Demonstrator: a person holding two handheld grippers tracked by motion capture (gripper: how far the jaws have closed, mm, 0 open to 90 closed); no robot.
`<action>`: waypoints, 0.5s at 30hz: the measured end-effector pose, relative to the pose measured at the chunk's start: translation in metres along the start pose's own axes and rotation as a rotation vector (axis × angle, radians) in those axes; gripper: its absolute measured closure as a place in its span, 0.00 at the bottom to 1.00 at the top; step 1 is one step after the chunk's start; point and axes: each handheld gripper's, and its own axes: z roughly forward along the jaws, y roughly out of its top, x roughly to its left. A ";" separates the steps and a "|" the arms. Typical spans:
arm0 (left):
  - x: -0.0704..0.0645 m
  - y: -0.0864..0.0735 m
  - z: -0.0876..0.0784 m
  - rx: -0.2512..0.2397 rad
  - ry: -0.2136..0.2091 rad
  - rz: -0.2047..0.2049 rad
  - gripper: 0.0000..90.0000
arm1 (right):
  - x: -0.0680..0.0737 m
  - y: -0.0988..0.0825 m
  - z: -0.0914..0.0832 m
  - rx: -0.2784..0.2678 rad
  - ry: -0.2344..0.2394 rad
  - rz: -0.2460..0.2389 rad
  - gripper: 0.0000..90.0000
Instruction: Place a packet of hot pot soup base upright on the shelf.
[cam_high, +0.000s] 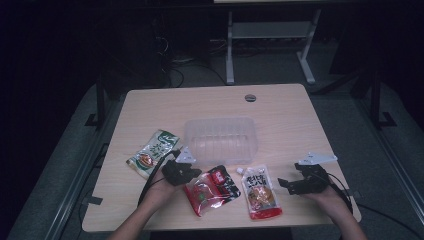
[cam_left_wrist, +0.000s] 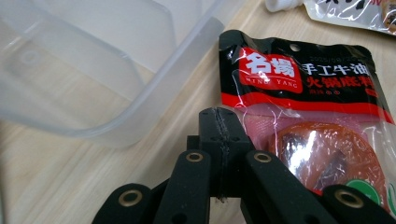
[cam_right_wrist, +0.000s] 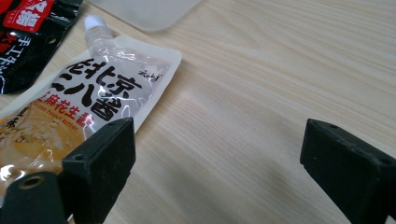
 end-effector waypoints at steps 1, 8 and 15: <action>-0.001 0.001 0.001 -0.003 -0.010 0.002 1.00 | 0.000 0.000 0.000 -0.001 -0.002 0.000 0.11; -0.007 0.005 0.006 0.005 -0.022 0.032 1.00 | -0.002 -0.001 -0.001 -0.004 -0.006 0.003 0.11; -0.007 0.004 -0.020 -0.051 -0.053 0.008 1.00 | -0.002 -0.001 -0.004 -0.010 -0.008 0.006 0.11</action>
